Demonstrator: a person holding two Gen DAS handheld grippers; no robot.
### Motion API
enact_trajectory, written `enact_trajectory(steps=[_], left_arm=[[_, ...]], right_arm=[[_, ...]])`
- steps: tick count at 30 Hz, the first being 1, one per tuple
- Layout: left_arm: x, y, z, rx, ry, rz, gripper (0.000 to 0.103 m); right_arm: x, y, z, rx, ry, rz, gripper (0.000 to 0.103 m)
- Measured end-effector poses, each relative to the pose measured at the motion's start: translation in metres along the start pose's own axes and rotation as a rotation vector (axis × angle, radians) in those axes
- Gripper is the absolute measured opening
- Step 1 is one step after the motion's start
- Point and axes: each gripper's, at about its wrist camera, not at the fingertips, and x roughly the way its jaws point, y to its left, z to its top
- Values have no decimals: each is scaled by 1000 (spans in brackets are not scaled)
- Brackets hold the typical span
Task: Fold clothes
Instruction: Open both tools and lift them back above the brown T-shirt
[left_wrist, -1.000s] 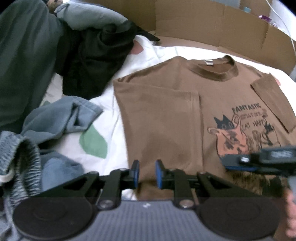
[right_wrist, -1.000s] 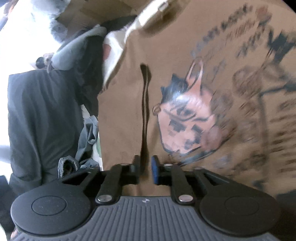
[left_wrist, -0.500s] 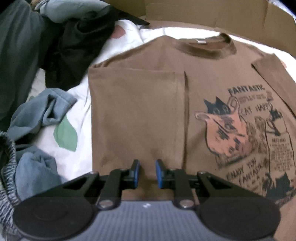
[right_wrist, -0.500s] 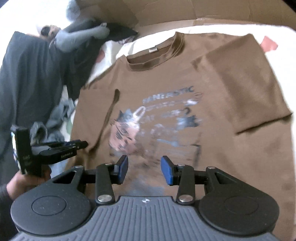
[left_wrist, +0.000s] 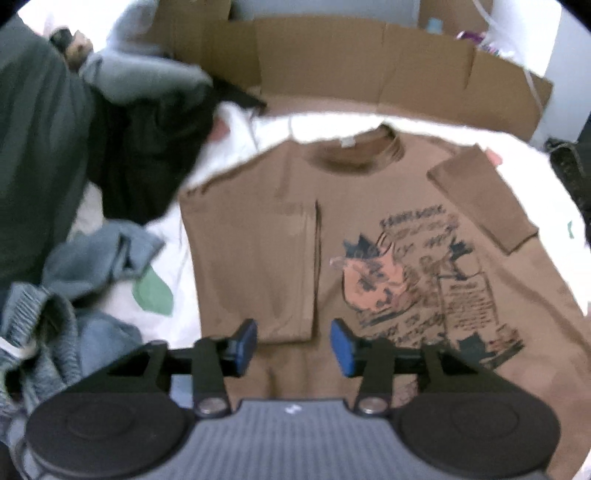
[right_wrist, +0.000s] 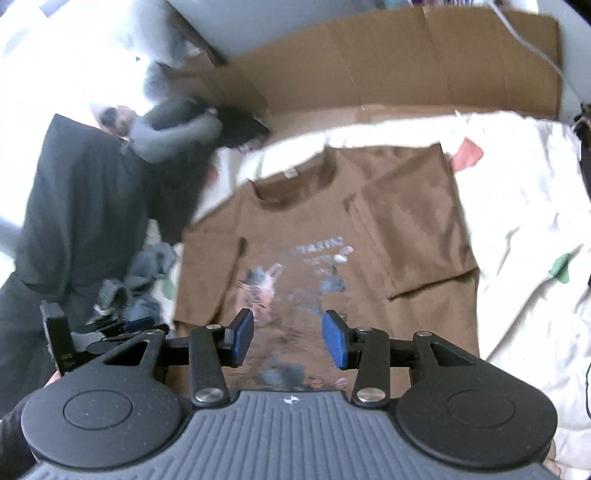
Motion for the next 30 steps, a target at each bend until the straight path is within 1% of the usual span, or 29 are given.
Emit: enact_trajectory(steps=[2,3,4,5,6,8,11,13,16,19,22,25,30], left_arm=[[-20,0,6,8,-21,-3,60],[-32,1,8,17,-35,-4,67],[-42,1,10,27,-40,-4,72],[-53,2,11,37,-46,-5,82],[-65,2,13,48,-53,-1,86],[-85,4,13,62,-71,4,87],[-113,11,12,50,-92,7,93],[-129,18,9,19,-101,4,94],[-151,27,-3,-26,-107,-5,95],[-168,34,-17,-27,-103,2,96],[-181,43,-28,-72,-82,10,96],[-199,48,-37,-103,-80,4,96],[-224,52,-52,-129,-82,-13,96]], right_arm=[[-15,7,-3,-21,-11,15,55],[-22,10,-4,-35,-15,19,56],[-28,14,-6,-49,-19,24,60],[-32,18,-7,-58,-30,11,66],[-35,22,-9,-67,-41,-1,69],[-46,30,-10,-73,-63,-17,80],[-64,42,-11,-96,-92,-37,88],[-76,50,-10,-111,-104,-47,89],[-90,55,-11,-109,-99,-48,89],[-100,58,-18,-132,-99,-33,89],[-108,64,-31,-152,-104,-11,89],[-117,72,-40,-187,-96,-45,89],[-130,71,-45,-174,-82,-119,89]])
